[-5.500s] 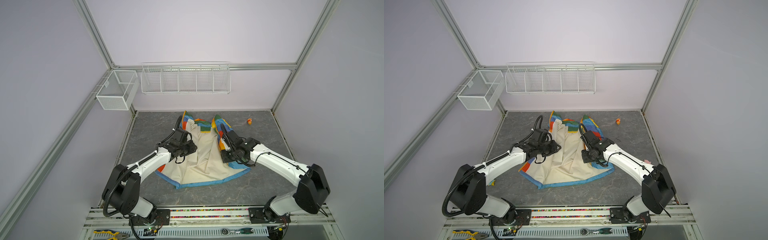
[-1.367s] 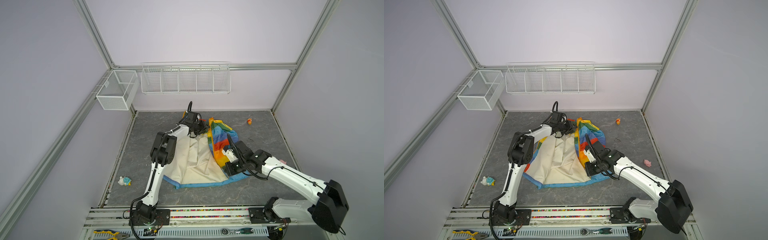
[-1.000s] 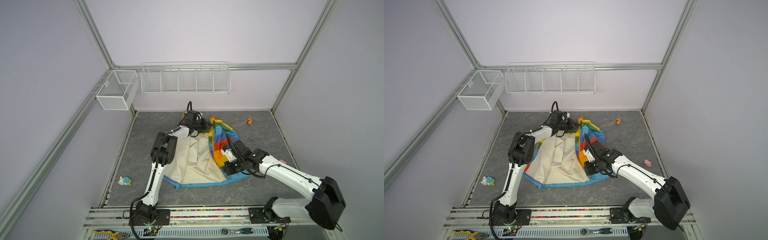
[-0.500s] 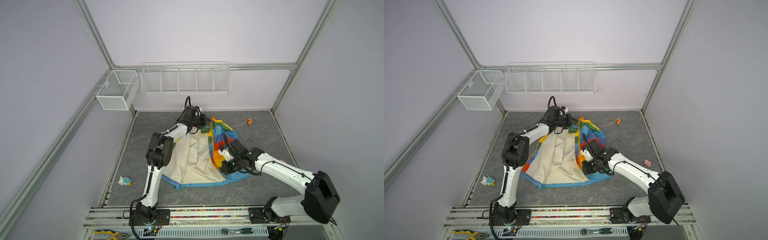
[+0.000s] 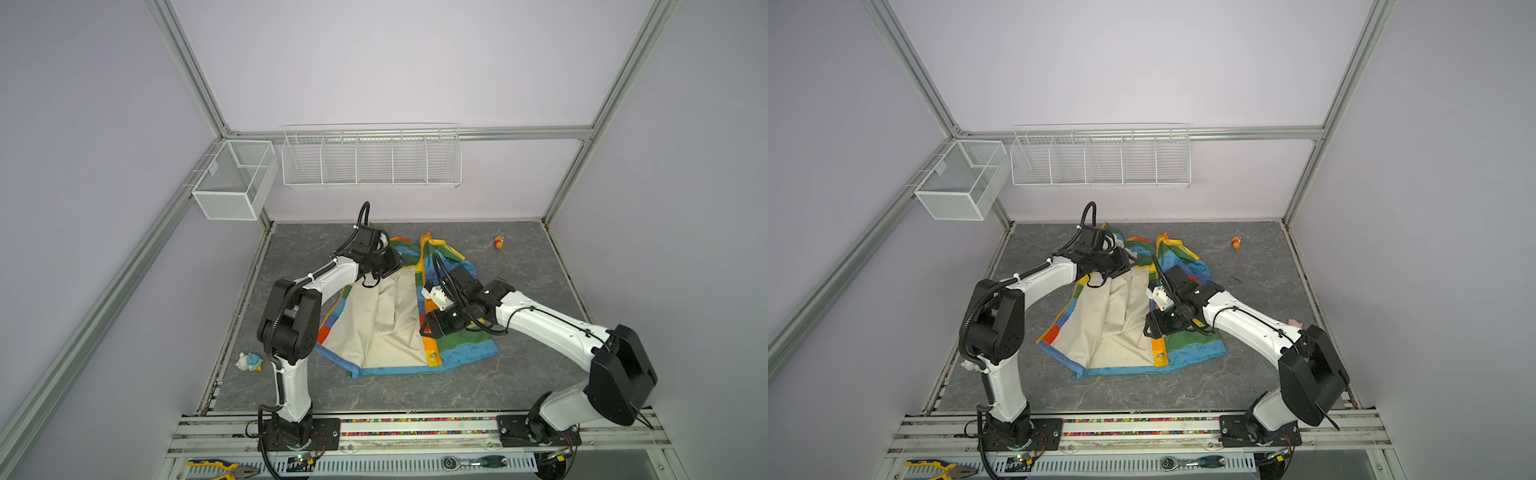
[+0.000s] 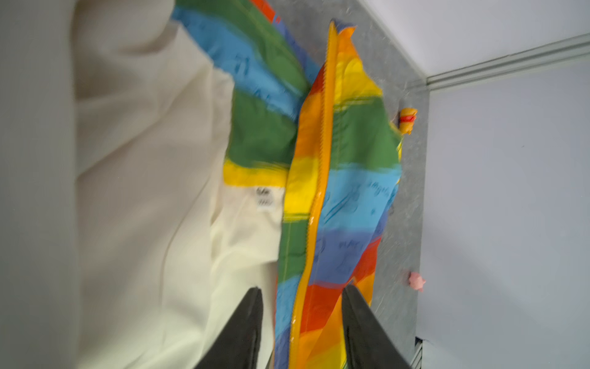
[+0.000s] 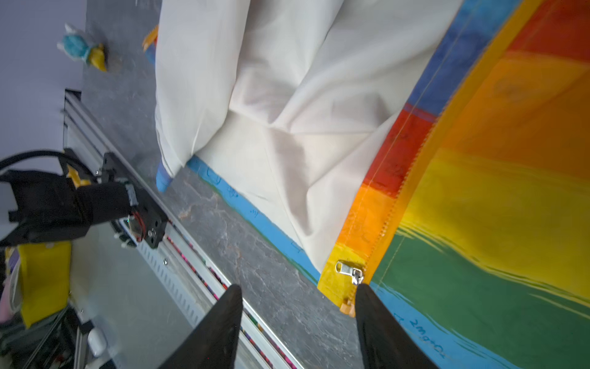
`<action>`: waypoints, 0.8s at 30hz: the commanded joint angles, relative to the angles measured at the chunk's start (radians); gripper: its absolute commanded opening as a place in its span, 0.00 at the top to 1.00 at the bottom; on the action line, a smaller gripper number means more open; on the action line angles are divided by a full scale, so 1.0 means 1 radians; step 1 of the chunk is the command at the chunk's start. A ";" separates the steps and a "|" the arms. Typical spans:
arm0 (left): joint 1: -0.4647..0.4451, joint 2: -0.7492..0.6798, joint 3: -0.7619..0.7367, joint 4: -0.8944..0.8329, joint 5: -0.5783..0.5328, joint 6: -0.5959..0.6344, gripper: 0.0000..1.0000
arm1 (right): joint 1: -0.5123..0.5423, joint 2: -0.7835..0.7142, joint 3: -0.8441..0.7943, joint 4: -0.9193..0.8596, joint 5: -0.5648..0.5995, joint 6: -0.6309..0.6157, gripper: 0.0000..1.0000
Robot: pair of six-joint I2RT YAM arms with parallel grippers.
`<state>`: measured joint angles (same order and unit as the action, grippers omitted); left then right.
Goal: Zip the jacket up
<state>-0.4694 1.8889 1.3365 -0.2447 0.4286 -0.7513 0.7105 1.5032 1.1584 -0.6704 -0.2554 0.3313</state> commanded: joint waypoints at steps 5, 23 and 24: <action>-0.068 -0.179 -0.223 0.079 -0.041 -0.031 0.56 | -0.109 0.181 0.314 -0.130 0.461 0.079 0.31; -0.195 -0.161 -0.441 0.305 0.018 -0.115 0.50 | -0.206 0.787 1.043 -0.223 0.519 0.015 0.24; -0.195 -0.156 -0.442 0.313 0.021 -0.118 0.50 | -0.212 0.811 1.073 -0.235 0.517 0.017 0.24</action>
<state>-0.6613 1.7096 0.8997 0.0017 0.4316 -0.8467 0.5240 2.2646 2.1635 -0.8467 0.2459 0.3588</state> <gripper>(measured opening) 0.499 0.759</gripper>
